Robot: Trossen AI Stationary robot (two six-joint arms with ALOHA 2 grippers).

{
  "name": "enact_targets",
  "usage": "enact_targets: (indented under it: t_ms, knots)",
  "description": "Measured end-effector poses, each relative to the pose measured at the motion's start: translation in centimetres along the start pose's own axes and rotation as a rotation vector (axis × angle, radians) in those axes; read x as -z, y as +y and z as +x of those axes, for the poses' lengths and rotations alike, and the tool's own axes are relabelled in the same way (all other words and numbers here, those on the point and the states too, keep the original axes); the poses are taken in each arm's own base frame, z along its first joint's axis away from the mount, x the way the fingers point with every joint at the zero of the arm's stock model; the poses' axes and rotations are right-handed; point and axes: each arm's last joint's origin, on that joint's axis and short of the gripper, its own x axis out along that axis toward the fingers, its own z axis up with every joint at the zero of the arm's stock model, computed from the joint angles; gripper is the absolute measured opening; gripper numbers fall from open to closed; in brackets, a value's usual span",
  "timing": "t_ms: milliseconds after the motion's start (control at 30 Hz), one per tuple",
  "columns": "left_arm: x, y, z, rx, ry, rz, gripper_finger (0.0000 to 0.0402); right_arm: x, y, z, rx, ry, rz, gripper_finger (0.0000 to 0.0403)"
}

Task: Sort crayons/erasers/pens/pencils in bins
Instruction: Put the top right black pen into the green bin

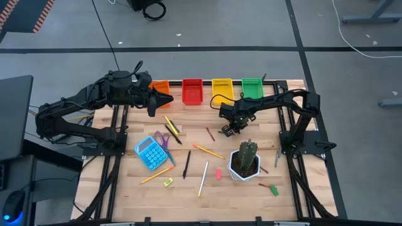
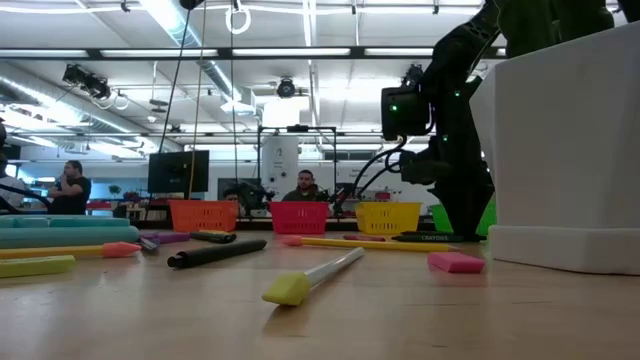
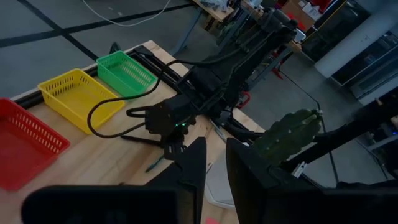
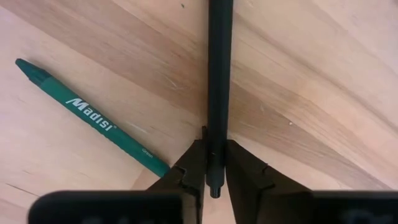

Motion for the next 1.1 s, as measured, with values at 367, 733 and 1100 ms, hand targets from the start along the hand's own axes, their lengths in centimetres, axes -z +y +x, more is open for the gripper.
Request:
enact_targets:
  t_ms: [367, 733, 1100]
  knots:
    - [0.0, 0.0, 0.0, 0.000, 0.000, 0.002, 0.0066, 0.3, -0.1, -1.2, -0.051, 0.006, 0.002, 0.0054]
    - [0.1, 0.0, 0.0, -0.002, 0.006, 0.002, 0.0067, -1.0, 1.8, -5.9, -0.135, -0.023, -0.043, 0.0049]
    - [0.1, 0.0, 0.0, -0.007, 0.014, 0.001, 0.0070, -3.2, -0.2, -12.4, -0.059, -0.012, -0.033, 0.0049]
